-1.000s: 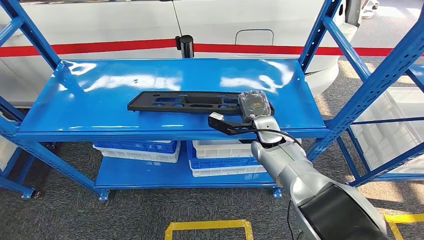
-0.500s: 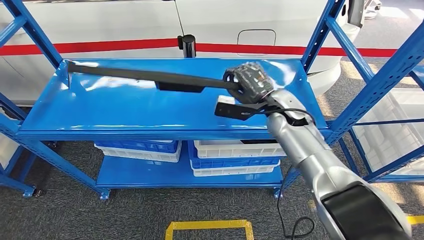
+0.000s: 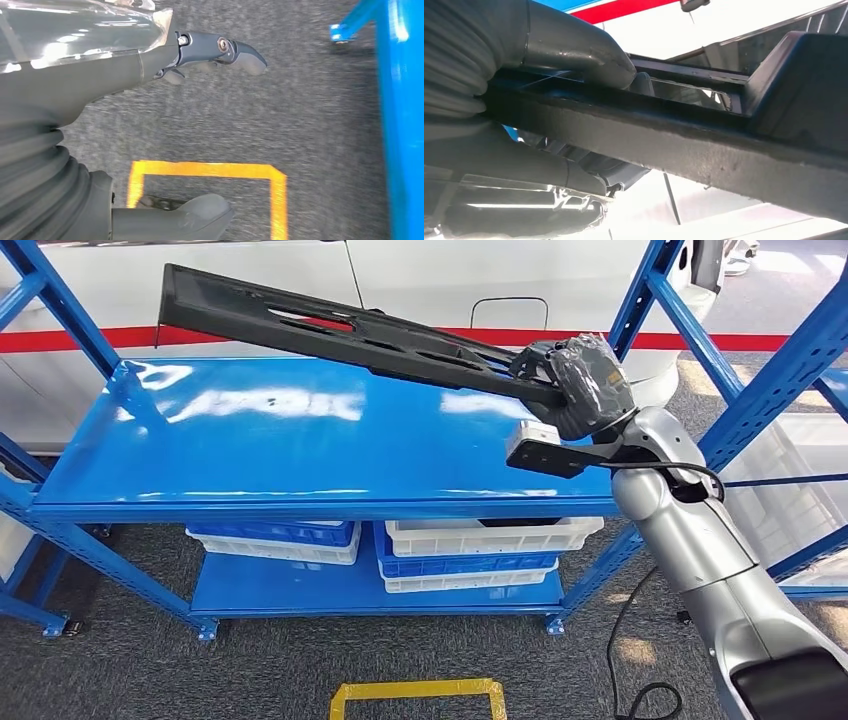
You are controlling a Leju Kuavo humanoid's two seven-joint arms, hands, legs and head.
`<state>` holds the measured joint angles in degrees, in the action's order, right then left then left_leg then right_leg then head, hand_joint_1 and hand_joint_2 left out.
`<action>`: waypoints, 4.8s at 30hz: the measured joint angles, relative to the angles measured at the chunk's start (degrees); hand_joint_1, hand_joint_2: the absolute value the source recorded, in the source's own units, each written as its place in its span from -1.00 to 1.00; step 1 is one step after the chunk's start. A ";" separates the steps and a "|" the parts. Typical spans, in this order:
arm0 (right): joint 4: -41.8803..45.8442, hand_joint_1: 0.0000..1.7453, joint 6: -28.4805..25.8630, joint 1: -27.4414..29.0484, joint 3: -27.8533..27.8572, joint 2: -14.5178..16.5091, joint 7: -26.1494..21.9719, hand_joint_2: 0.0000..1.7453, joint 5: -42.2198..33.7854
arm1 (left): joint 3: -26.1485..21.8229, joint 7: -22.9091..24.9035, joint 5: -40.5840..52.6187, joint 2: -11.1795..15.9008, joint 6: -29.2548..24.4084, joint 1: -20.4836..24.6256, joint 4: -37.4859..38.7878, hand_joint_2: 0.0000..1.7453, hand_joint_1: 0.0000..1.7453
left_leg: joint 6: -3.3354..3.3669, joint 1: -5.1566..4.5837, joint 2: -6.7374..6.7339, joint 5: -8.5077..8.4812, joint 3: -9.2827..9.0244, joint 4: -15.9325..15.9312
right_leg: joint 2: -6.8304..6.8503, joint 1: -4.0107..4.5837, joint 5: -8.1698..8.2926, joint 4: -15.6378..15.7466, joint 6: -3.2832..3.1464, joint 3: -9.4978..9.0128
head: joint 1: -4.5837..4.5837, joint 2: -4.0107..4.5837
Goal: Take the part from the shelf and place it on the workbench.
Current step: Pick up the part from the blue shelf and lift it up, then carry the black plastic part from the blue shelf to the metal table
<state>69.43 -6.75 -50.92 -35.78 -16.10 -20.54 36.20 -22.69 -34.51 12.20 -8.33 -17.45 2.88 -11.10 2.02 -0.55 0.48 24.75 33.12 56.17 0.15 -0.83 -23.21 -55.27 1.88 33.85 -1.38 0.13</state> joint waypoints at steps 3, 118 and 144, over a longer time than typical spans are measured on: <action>1.76 1.00 -1.13 2.06 0.19 -1.23 -0.02 1.00 0.43 | -0.10 3.80 0.61 0.14 -0.38 0.09 0.00 1.00 -1.00 | 0.00 0.00 -0.04 0.02 -0.03 0.00 | -0.03 0.01 0.00 0.00 0.00 0.01 | -0.02 0.00; 17.11 1.00 -2.84 32.65 14.78 -7.90 -0.95 1.00 9.48 | -0.70 9.13 7.52 2.04 2.21 1.76 -0.54 1.00 -1.00 | -0.21 -0.16 -0.61 -6.29 6.79 0.39 | -0.16 -0.14 -6.94 0.44 -0.08 -7.97 | -0.02 0.00; 15.48 1.00 -2.63 29.65 13.14 -5.72 -1.61 1.00 9.79 | -1.18 8.97 7.10 2.07 1.70 2.27 -0.57 1.00 -1.00 | 0.26 0.61 -0.55 -4.99 5.81 1.25 | -0.15 -0.70 -7.54 -3.66 2.41 -6.05 | 0.19 0.00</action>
<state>84.91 -9.38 -21.26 -22.64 -21.82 -22.15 45.99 -23.87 -25.54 19.30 -6.27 -15.74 5.15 -11.67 2.28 0.06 -0.07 19.76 38.94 57.42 0.00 -1.53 -30.76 -58.93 4.30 27.80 -1.19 0.13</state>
